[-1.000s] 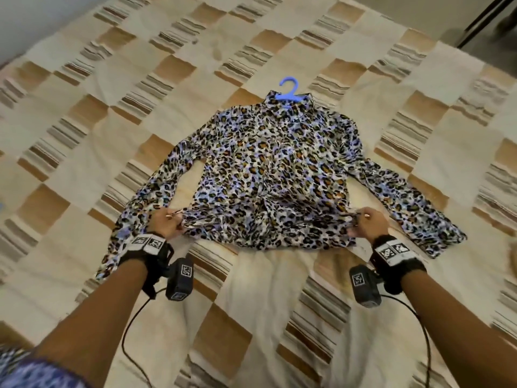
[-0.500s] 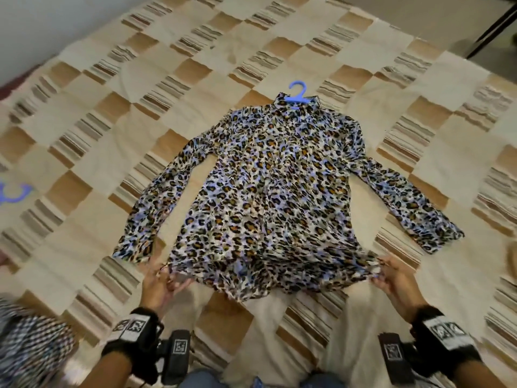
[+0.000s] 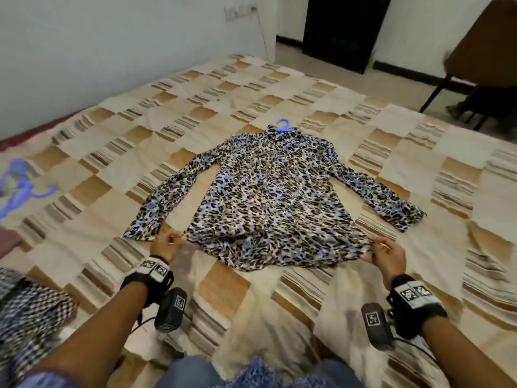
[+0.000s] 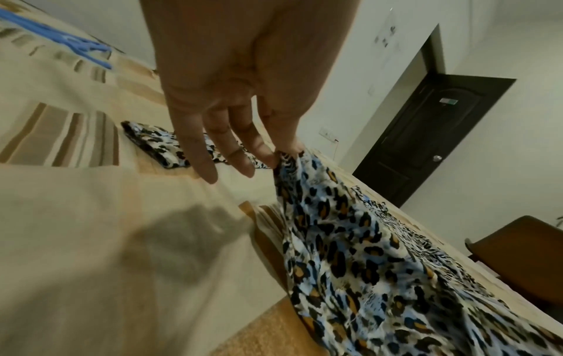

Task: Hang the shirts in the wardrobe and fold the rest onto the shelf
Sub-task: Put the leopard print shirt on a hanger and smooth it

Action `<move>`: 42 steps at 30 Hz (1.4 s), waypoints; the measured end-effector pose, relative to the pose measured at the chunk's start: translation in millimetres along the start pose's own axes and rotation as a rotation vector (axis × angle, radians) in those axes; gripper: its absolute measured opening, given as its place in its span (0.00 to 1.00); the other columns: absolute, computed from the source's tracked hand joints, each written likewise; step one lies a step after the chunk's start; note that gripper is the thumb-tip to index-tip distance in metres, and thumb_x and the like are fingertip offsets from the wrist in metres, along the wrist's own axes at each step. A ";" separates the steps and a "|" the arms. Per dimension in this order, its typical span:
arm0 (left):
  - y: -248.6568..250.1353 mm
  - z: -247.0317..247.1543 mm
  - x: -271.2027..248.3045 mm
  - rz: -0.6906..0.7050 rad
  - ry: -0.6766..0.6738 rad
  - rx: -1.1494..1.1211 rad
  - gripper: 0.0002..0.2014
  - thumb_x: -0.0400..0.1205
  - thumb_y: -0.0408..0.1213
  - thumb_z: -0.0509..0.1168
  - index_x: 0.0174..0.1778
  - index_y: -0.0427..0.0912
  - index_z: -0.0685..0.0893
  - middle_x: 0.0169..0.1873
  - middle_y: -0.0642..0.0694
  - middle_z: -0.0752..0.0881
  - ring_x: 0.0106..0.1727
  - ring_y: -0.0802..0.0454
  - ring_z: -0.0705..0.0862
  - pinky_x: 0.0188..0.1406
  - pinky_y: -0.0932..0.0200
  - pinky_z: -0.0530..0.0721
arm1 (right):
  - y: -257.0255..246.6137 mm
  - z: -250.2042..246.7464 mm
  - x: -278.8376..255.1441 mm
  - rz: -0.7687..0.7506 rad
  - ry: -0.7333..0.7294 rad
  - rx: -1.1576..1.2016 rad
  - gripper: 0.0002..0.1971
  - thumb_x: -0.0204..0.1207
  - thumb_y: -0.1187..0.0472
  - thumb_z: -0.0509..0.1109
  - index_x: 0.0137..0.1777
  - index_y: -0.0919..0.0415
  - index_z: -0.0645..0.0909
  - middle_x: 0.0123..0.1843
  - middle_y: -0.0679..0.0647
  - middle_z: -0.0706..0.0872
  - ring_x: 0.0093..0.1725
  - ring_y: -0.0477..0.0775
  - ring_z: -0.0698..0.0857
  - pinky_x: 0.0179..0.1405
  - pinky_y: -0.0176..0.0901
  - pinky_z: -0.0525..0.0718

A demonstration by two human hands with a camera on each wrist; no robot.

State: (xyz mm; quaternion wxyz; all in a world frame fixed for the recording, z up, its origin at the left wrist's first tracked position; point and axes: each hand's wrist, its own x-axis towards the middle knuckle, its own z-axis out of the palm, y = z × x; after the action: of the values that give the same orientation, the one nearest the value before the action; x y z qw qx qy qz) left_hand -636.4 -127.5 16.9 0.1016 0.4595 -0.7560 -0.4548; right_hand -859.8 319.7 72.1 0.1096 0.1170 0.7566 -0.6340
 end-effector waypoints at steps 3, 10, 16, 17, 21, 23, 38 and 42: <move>2.1 8.4 5.6 0.032 0.033 0.016 0.04 0.78 0.30 0.69 0.43 0.32 0.82 0.45 0.26 0.84 0.49 0.29 0.84 0.53 0.37 0.82 | 2.9 -0.1 8.9 -0.071 0.048 -0.126 0.10 0.81 0.73 0.59 0.51 0.66 0.81 0.33 0.61 0.81 0.16 0.41 0.82 0.16 0.28 0.79; 11.8 34.3 0.8 -0.042 0.174 0.036 0.02 0.81 0.30 0.63 0.46 0.35 0.77 0.43 0.33 0.83 0.48 0.36 0.84 0.48 0.50 0.78 | 21.1 9.6 40.5 -0.113 0.237 -0.287 0.10 0.79 0.72 0.60 0.55 0.69 0.81 0.42 0.70 0.85 0.35 0.59 0.90 0.28 0.32 0.82; 24.0 63.3 -38.2 -0.035 0.010 0.255 0.23 0.74 0.30 0.72 0.62 0.37 0.72 0.53 0.40 0.79 0.55 0.41 0.79 0.53 0.49 0.77 | 45.1 42.8 35.4 -0.401 0.028 -0.824 0.23 0.71 0.75 0.65 0.67 0.75 0.71 0.64 0.73 0.76 0.64 0.70 0.75 0.59 0.54 0.75; 27.2 69.6 -50.4 0.095 -0.024 0.334 0.21 0.73 0.32 0.73 0.58 0.39 0.73 0.51 0.44 0.78 0.52 0.45 0.77 0.51 0.50 0.76 | 42.9 53.4 27.3 -0.565 -0.067 -0.878 0.21 0.71 0.74 0.67 0.66 0.73 0.74 0.62 0.71 0.77 0.62 0.68 0.76 0.56 0.50 0.76; 40.6 103.4 -86.2 0.594 -0.452 0.531 0.11 0.77 0.41 0.69 0.50 0.42 0.77 0.45 0.51 0.75 0.47 0.52 0.71 0.43 0.58 0.66 | 32.7 92.7 -5.4 -0.987 -0.562 -1.008 0.08 0.73 0.64 0.72 0.50 0.64 0.79 0.45 0.58 0.82 0.45 0.61 0.82 0.40 0.42 0.75; 48.5 121.3 -89.4 0.702 -0.529 0.715 0.16 0.79 0.44 0.67 0.60 0.44 0.76 0.55 0.48 0.78 0.56 0.50 0.73 0.49 0.58 0.68 | 37.4 106.8 -12.4 -0.884 -0.867 -1.234 0.10 0.77 0.58 0.68 0.55 0.60 0.76 0.50 0.55 0.81 0.50 0.58 0.81 0.41 0.43 0.77; 56.8 117.4 -109.9 0.651 -0.598 0.813 0.09 0.82 0.34 0.57 0.51 0.51 0.80 0.48 0.46 0.84 0.56 0.43 0.83 0.48 0.56 0.75 | 17.6 89.7 -26.1 -0.695 -1.000 -1.334 0.08 0.84 0.63 0.56 0.55 0.56 0.77 0.51 0.57 0.84 0.47 0.55 0.80 0.44 0.43 0.75; 42.4 122.4 -121.3 0.585 -0.840 0.797 0.12 0.84 0.37 0.55 0.54 0.41 0.83 0.48 0.41 0.86 0.52 0.43 0.83 0.40 0.59 0.71 | 28.1 81.5 -33.3 -0.509 -1.232 -1.394 0.13 0.85 0.56 0.59 0.55 0.60 0.83 0.49 0.55 0.86 0.46 0.54 0.82 0.42 0.37 0.75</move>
State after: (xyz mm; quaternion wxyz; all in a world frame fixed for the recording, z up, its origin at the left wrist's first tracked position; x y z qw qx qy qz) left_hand -664.4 47.7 12.9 -0.2612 0.0199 -0.9363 -0.2339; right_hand -817.9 242.9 42.3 0.3918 -0.4951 0.7755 0.0029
